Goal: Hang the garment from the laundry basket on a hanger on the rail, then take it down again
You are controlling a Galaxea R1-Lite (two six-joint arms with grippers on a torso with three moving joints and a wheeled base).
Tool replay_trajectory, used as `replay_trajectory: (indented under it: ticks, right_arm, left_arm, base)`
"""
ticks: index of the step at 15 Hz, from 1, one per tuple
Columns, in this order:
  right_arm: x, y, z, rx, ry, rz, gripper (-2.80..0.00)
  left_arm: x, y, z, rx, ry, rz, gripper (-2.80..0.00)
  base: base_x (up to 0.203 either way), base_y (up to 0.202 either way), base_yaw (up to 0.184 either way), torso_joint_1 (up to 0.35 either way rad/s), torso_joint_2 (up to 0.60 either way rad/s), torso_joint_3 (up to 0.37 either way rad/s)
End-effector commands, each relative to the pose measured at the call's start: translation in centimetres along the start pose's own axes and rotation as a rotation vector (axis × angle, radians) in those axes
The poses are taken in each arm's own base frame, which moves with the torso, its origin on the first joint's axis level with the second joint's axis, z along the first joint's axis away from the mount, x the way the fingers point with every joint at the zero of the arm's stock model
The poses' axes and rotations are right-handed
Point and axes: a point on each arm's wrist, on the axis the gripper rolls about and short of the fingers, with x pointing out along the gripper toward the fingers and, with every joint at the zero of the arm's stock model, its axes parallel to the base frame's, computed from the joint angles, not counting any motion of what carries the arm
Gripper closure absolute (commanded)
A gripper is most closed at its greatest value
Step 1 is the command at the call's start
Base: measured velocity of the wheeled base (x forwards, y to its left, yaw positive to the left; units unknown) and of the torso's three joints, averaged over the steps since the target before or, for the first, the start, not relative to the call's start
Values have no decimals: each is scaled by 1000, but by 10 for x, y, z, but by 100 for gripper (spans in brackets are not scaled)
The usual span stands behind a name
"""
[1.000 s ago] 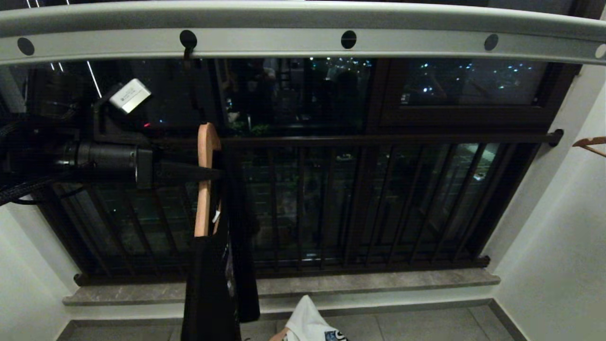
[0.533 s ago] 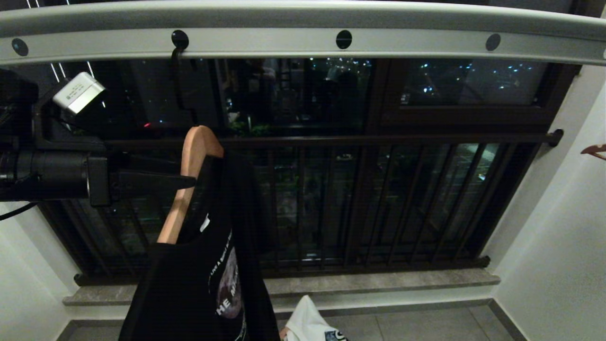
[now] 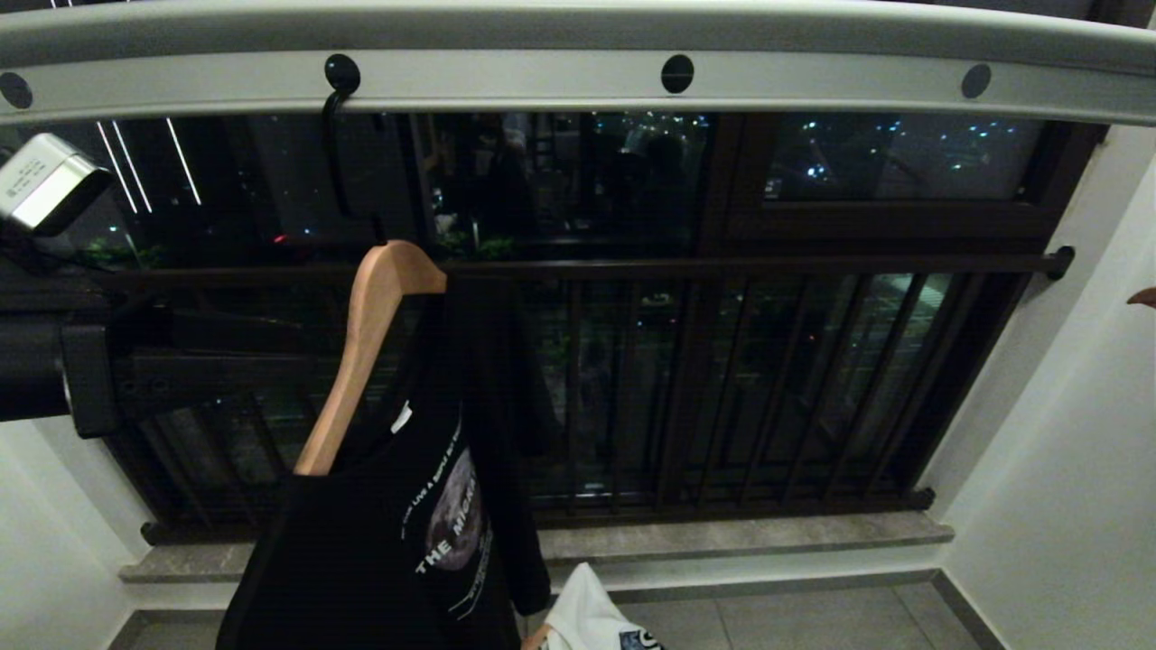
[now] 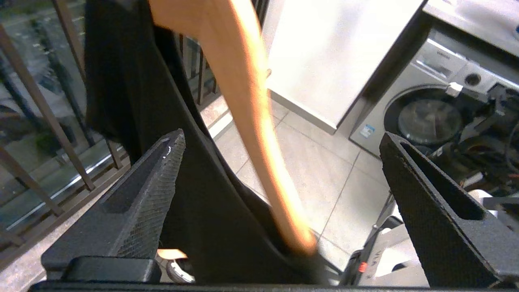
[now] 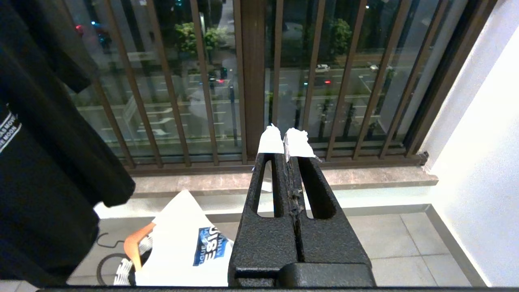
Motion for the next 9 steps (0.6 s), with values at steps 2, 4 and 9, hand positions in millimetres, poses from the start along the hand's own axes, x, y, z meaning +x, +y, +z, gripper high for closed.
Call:
replay_trajectory:
  ticks: [2,4,9]
  right_arm:
    - [0,0,0,0,0,0,0]
    - [0,0,0,0,0,0,0]
    - [0,0,0,0,0,0,0]
  left_arm:
    - [-18,-30,3,19,-42,6,0]
    - [-26,-45,0,12,-56,11,0]
    - [-51,-94,-4,3,-124,31,0]
  base:
    - [0,0,0,0,0,0]
    - [0,0,0,0,0,0]
    - [0,0,0,0,0,0]
